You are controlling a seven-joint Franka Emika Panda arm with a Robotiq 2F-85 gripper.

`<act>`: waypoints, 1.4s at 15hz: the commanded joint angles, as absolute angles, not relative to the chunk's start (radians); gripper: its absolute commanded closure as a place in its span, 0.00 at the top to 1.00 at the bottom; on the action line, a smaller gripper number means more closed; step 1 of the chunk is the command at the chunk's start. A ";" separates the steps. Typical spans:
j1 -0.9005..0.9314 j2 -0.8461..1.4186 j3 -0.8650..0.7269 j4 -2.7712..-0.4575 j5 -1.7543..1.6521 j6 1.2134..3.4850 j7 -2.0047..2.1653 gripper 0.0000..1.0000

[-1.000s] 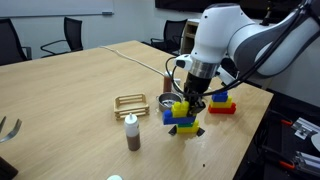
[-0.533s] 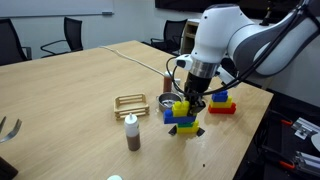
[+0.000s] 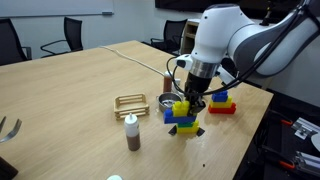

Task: Put the yellow and blue stack of blocks on top of the yellow and green stack of blocks

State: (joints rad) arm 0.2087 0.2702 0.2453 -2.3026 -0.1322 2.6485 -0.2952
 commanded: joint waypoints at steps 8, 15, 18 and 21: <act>0.293 0.294 0.178 -2.294 -0.324 2.582 -0.029 0.11; 0.257 0.339 0.213 -2.283 -0.242 2.636 -0.116 0.11; 0.236 0.342 0.226 -2.280 -0.188 2.639 -0.170 0.11; 0.224 0.340 0.230 -2.277 -0.148 2.633 -0.204 0.62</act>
